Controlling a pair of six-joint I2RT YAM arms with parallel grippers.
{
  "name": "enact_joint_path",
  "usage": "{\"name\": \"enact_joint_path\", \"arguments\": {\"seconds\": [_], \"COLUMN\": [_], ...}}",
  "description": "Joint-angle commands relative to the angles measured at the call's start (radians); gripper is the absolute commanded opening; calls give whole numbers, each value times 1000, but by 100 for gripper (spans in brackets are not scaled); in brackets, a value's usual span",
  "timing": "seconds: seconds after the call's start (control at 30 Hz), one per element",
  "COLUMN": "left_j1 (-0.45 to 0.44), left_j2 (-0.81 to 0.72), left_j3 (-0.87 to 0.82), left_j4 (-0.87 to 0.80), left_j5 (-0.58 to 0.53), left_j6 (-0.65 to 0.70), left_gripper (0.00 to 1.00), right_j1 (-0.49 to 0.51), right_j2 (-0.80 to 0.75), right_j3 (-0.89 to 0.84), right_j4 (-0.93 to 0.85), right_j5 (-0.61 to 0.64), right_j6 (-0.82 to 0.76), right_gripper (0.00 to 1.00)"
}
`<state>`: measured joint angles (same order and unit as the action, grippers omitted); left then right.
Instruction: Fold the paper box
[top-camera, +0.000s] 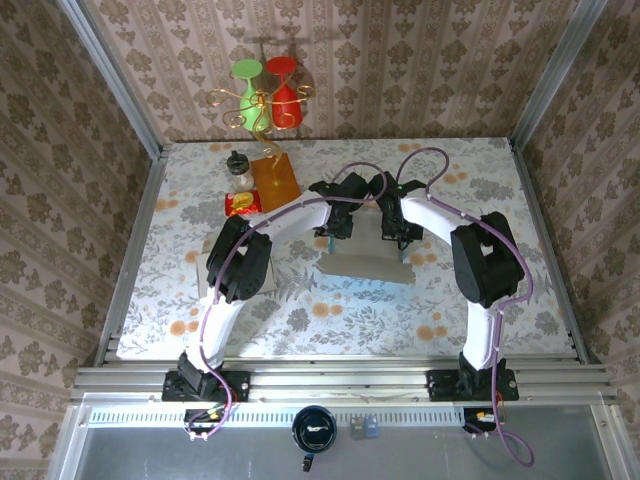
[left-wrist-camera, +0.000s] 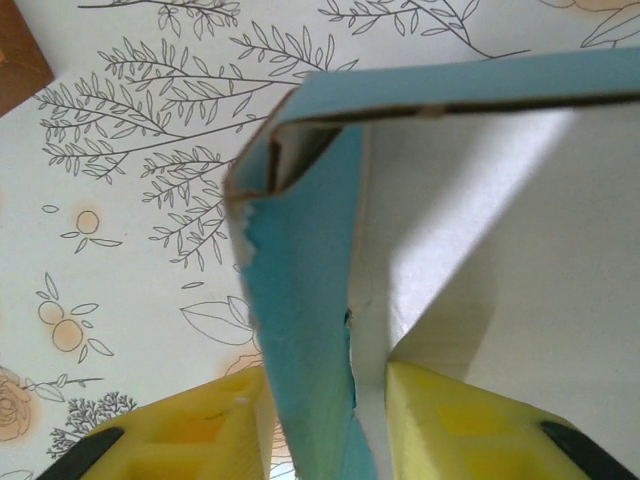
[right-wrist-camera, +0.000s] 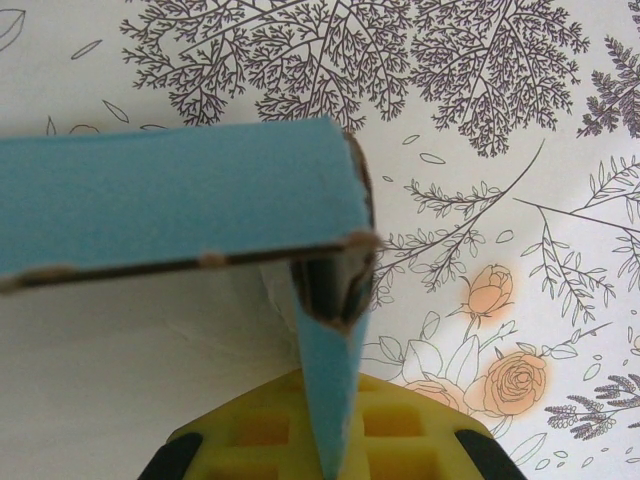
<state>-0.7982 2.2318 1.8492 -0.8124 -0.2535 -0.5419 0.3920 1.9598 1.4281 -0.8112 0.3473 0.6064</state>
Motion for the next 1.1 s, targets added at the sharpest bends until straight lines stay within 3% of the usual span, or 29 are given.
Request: {"name": "enact_joint_path", "arguments": {"seconds": [0.0,0.27,0.37,0.6,0.8,0.9,1.07], "left_j1": [13,34,33,24,23,32,43], "left_j2": [-50,-22,-9,-6,-38,-66,-138], "left_j3": [-34,-38,-27,-16,15,23,-1], "left_j4": [41,45,45,27,15,21,88], "left_j5": [54,85,84,46,65,108,179], "left_j6": [17,29,37,28,33,22,17], "left_gripper": [34,23,1,0,35,42,44], "right_j1": [10,9,9,8,-2,-12,-27], "right_j2": [54,57,60,73,78,80,83], "right_j3": [-14,-14,-14,-10,-11,-11,-9], "right_j4": [-7,-3,-3,-18,-21,-23,-35], "right_j5": [-13,-18,-21,-15,-18,-25,-40], "right_j6": [15,16,19,35,45,52,69], "right_gripper": [0,0,0,0,0,0,0]}}
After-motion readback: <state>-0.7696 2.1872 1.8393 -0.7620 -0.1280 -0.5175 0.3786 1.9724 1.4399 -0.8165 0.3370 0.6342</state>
